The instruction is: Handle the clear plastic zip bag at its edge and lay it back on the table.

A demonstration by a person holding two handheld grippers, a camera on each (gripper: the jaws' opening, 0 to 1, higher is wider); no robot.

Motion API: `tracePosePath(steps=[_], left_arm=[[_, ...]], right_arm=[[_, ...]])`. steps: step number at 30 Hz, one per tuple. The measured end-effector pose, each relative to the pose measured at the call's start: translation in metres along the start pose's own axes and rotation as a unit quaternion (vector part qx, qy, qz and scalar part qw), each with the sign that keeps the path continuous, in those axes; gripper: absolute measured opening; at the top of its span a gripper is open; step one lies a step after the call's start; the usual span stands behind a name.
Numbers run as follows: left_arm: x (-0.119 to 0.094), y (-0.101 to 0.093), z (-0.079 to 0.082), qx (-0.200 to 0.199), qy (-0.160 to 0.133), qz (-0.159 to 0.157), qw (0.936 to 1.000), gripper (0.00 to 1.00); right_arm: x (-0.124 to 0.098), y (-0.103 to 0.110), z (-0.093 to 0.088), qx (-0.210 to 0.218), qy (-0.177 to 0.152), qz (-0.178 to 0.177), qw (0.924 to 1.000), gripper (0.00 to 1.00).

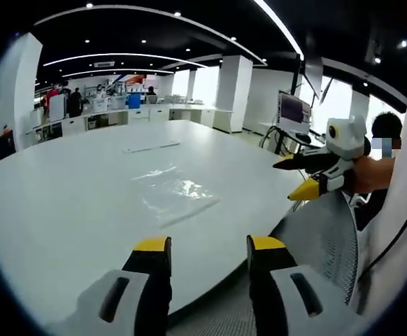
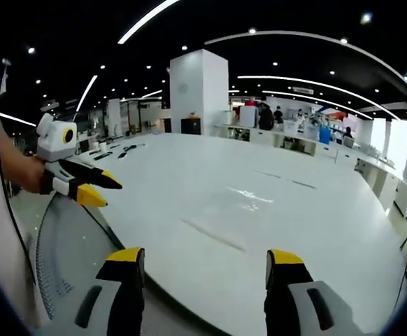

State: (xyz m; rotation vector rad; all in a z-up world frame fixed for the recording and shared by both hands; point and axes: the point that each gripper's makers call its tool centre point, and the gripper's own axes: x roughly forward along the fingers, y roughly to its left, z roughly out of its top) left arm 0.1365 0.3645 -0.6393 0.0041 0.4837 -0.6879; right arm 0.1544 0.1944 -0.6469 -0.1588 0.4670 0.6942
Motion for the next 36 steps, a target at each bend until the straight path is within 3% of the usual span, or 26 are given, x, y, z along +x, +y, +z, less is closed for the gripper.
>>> tracePosePath(steps=[8,16,18,25,36], left_arm=[[-0.002,0.006,0.004,-0.002,-0.014,0.01,0.9999,0.53],[0.0,0.004,0.003,-0.002,-0.003,0.012,0.9999,0.64],[0.0,0.012,0.001,-0.007,-0.006,0.017,0.9998,0.68],[0.0,0.019,-0.006,-0.013,0.0,0.023,0.9997,0.74],[-0.002,0.016,0.002,-0.024,-0.008,0.038,0.999,0.81]], right_arm=[[0.002,0.002,0.0,0.017,0.0,0.013,0.9998,0.79],[0.003,0.003,-0.001,0.027,0.0,0.021,0.9994,0.8],[0.003,0.003,0.0,0.033,-0.003,0.023,0.9992,0.81],[0.003,0.001,0.0,0.043,-0.006,0.026,0.9987,0.84],[0.003,0.004,0.0,0.057,-0.004,0.034,0.9978,0.85]])
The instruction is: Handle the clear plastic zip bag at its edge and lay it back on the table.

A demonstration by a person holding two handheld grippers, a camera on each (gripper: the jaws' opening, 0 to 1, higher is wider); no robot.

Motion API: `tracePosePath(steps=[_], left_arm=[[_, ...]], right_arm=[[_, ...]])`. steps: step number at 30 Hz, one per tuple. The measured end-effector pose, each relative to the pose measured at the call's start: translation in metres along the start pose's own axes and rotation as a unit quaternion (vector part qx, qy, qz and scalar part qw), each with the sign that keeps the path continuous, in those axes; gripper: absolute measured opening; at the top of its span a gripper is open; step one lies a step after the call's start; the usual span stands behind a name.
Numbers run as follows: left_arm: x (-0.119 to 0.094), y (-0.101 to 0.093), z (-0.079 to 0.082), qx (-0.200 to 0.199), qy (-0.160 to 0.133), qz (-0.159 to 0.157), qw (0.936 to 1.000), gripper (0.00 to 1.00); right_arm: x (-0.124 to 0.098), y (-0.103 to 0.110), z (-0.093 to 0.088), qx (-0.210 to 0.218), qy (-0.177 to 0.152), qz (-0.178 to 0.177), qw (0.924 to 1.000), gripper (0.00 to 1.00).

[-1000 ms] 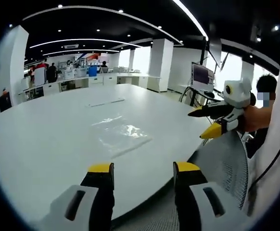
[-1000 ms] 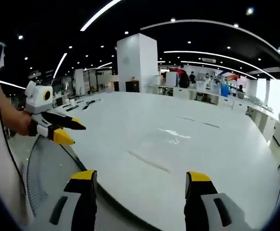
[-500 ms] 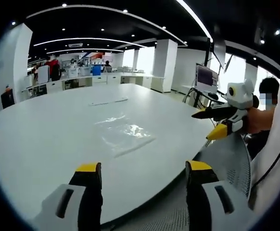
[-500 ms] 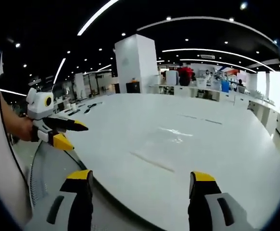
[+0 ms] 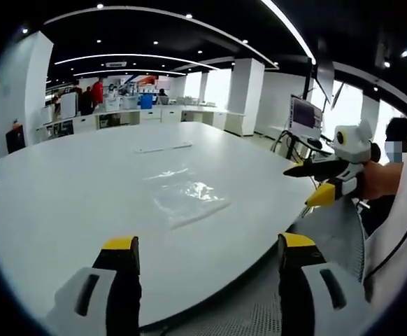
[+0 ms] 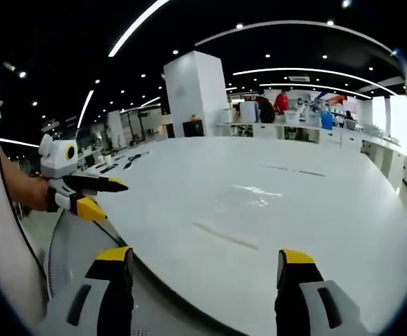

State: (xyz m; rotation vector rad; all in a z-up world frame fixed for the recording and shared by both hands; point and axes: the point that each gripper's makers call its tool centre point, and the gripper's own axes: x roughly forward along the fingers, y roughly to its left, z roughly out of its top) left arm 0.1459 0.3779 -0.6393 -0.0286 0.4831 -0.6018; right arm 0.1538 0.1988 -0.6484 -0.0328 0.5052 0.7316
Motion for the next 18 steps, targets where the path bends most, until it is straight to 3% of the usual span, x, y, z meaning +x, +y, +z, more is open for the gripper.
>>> tracePosePath(steps=[8,18], left_arm=[[-0.0037,0.0077,0.0005,-0.008,0.004,0.018,0.9998,0.85],[-0.0033,0.0059,-0.0008,-0.009,0.01,0.017,0.9998,0.87]], right_arm=[[-0.0002,-0.0004,0.0012,0.008,-0.002,0.001,1.0,0.85],[-0.0001,-0.0011,0.0018,0.012,-0.004,0.003,0.9999,0.85]])
